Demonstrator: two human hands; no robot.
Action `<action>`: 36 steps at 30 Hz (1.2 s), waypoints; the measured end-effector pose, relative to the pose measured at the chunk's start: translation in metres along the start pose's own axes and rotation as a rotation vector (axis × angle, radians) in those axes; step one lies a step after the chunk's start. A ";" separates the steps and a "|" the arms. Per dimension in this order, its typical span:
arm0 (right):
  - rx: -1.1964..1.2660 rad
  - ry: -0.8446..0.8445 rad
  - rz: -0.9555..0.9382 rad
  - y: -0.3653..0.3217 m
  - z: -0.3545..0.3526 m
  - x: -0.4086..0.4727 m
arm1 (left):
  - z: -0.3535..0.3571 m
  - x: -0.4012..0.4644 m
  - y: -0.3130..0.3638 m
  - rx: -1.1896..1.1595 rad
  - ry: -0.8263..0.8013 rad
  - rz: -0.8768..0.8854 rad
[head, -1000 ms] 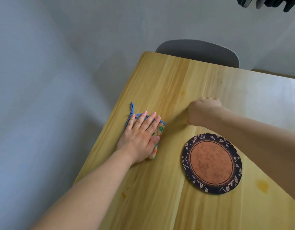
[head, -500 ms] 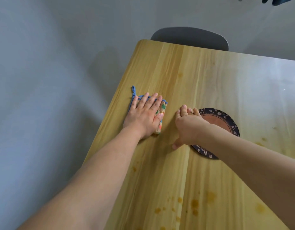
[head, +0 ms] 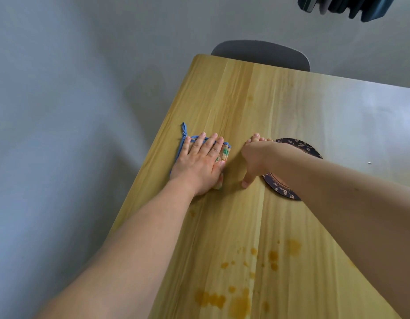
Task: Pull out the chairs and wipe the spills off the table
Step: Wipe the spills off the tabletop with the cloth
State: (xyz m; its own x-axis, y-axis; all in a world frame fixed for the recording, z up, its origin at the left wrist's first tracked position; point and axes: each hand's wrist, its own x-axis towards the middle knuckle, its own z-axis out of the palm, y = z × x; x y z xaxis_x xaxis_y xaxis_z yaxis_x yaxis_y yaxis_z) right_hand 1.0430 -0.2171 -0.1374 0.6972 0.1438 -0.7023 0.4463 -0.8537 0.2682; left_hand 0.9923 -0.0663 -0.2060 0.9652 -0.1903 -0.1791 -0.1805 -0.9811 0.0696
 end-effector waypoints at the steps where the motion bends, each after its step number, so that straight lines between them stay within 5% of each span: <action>1: 0.004 0.005 0.004 0.001 0.000 -0.002 | 0.001 -0.007 0.001 -0.005 0.000 0.001; 9: 0.057 0.071 0.039 0.006 0.006 -0.011 | 0.012 -0.063 0.003 -0.014 0.012 -0.022; 16: 0.300 0.424 -0.099 -0.018 0.041 -0.052 | 0.022 -0.114 0.005 -0.018 -0.010 -0.048; 24: 0.334 0.136 -0.065 -0.048 0.083 -0.098 | 0.027 -0.186 0.008 -0.017 -0.079 -0.061; 36: 0.241 0.071 0.017 -0.059 0.065 -0.092 | 0.038 -0.251 0.011 0.027 -0.067 -0.038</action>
State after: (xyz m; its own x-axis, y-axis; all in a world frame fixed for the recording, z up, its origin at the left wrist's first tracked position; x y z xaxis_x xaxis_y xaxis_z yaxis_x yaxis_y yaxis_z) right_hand 0.9156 -0.2128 -0.1315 0.7450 0.1560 -0.6486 0.2937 -0.9497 0.1089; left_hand 0.7408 -0.0309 -0.1976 0.9568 -0.1544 -0.2462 -0.1503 -0.9880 0.0352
